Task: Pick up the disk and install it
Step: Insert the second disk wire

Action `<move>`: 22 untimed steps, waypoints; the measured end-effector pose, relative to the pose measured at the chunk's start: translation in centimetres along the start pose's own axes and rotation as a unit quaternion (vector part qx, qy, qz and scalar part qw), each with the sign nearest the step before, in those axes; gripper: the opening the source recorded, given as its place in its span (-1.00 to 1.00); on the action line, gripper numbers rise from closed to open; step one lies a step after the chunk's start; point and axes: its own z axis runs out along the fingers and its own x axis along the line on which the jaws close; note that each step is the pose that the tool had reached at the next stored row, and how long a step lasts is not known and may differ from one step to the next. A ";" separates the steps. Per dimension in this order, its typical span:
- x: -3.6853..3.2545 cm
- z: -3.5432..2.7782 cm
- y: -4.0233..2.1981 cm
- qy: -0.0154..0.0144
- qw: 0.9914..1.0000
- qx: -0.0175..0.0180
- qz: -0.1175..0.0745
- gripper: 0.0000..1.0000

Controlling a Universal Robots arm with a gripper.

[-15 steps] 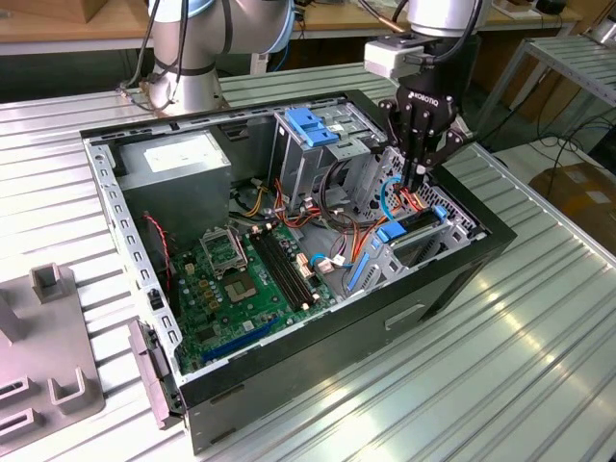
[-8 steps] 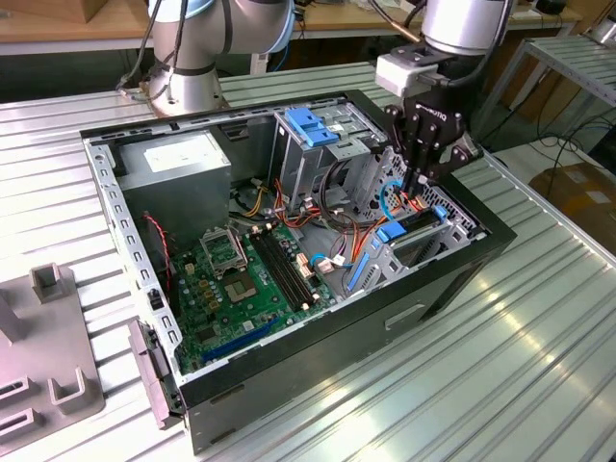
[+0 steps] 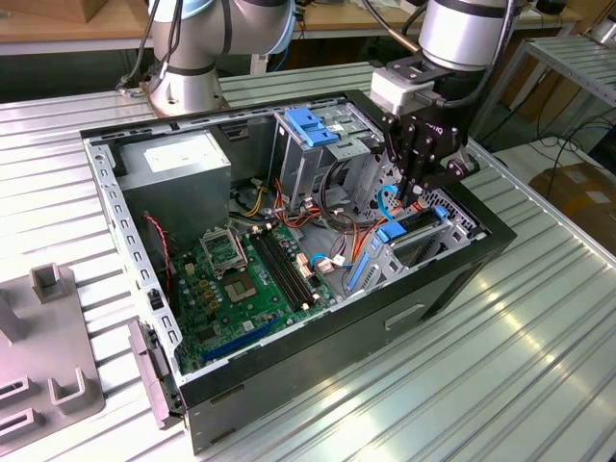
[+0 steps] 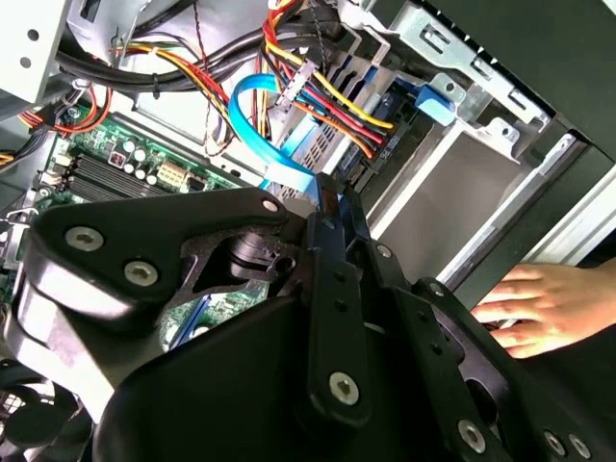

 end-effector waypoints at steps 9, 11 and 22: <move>0.00 0.00 0.00 0.000 1.000 0.000 0.000 -0.68; 0.04 0.01 0.01 0.000 1.000 0.000 0.000 -0.68; 0.64 0.11 0.40 -0.008 1.000 0.008 0.000 -0.68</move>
